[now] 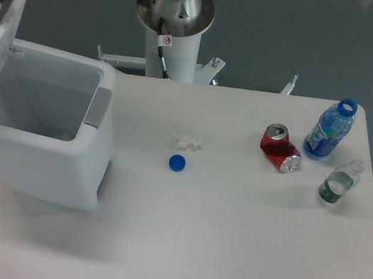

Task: Close the trash can

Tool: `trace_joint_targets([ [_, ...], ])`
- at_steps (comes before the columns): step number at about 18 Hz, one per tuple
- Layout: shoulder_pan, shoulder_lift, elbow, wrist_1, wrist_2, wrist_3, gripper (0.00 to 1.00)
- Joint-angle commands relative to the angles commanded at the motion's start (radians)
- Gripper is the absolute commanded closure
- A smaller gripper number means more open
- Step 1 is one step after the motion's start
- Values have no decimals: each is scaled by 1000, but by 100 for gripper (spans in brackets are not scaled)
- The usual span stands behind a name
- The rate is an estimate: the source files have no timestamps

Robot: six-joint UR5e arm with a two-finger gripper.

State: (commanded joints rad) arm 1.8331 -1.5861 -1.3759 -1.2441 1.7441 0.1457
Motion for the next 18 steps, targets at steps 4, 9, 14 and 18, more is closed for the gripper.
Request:
trace_joint_targets([
  [4, 21, -5, -20, 5, -2, 0, 98],
  [9, 52, -2, -29, 6, -5, 0, 98],
  [14, 80, -3, -46, 8, -6, 3, 98],
  [18, 89, -6, -80, 32, -6, 5, 98],
])
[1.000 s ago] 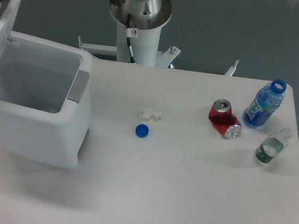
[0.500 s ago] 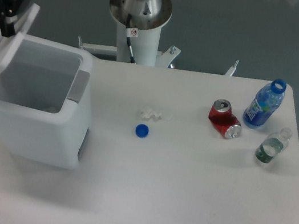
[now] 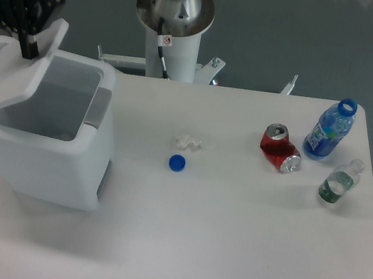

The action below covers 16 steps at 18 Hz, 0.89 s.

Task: Close the trash can

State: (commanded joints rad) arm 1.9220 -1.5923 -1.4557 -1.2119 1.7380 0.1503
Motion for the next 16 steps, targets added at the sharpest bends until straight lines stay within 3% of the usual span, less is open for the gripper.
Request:
trace_joint_targets([
  [16, 35, -6, -35, 2, -35, 37, 98],
])
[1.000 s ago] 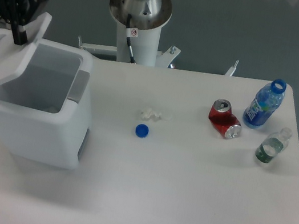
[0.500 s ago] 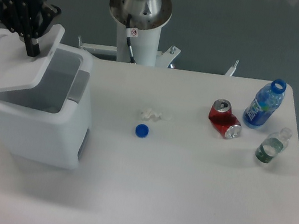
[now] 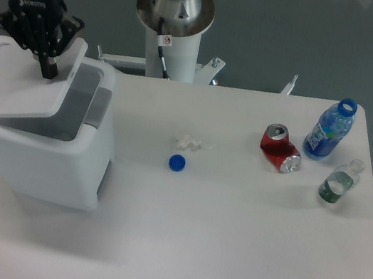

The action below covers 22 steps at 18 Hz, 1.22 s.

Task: Close the trash can
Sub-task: 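Push the lid down with the gripper until it lies flat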

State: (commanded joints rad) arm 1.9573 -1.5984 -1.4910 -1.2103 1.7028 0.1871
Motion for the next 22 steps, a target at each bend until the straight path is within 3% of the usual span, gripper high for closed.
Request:
trace_joint_targets([
  [6, 51, 0, -17, -8, -57, 41, 98],
  [22, 95, -20, -38, 0, -87, 77, 98],
])
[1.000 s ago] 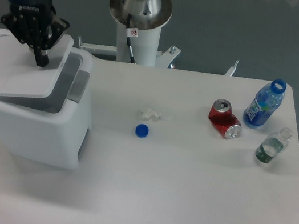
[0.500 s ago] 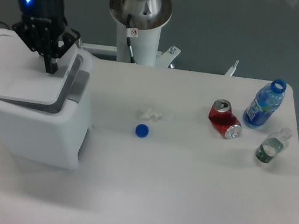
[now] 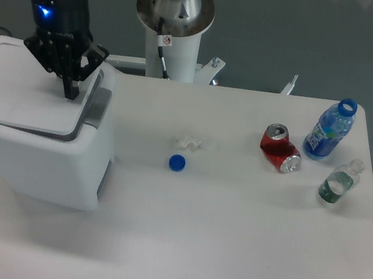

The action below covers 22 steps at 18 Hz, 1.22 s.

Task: Close the trash can
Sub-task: 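Push the lid down with the gripper until it lies flat, then press the gripper on the closed lid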

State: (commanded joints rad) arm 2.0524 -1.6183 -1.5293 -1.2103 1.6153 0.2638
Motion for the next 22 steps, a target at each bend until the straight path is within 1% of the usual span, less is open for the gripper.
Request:
trace_joint_targets([
  [11, 5, -2, -3, 0, -6, 0, 98],
  [14, 5, -14, -3, 0, -6, 0, 98],
  [22, 5, -17, -3, 0, -6, 0, 98],
])
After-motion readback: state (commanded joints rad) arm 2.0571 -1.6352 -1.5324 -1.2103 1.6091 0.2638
